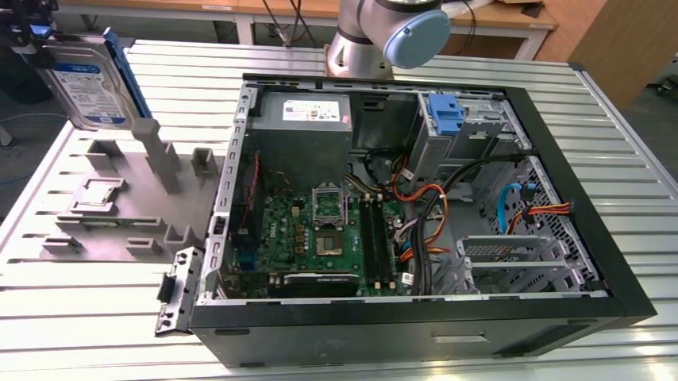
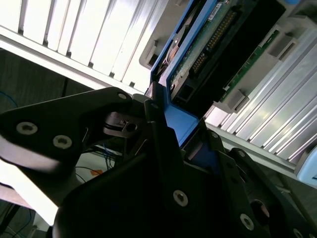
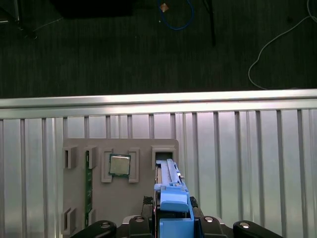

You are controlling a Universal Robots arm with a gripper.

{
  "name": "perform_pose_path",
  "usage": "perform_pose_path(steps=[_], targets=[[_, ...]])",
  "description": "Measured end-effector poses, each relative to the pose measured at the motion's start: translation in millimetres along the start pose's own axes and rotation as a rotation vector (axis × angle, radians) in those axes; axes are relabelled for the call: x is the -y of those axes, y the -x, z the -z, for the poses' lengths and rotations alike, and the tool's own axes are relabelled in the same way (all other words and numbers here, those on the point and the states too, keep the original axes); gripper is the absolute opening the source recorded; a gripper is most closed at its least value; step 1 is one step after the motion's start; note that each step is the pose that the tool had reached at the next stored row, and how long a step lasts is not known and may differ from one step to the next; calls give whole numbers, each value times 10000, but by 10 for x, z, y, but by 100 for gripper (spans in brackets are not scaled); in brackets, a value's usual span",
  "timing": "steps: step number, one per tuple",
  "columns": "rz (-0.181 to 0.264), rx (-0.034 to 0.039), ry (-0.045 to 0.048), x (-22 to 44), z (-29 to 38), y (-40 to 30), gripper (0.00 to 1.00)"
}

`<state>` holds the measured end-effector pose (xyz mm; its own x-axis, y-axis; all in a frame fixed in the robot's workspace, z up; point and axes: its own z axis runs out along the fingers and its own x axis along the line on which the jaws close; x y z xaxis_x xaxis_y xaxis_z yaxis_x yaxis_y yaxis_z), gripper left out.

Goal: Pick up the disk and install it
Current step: 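Pick up the disk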

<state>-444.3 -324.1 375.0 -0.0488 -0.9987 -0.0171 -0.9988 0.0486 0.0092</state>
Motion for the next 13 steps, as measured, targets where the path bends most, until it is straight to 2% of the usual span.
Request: perform_pose_path(steps=[13], targets=[[0, 1, -1, -1, 72, 1, 36]])
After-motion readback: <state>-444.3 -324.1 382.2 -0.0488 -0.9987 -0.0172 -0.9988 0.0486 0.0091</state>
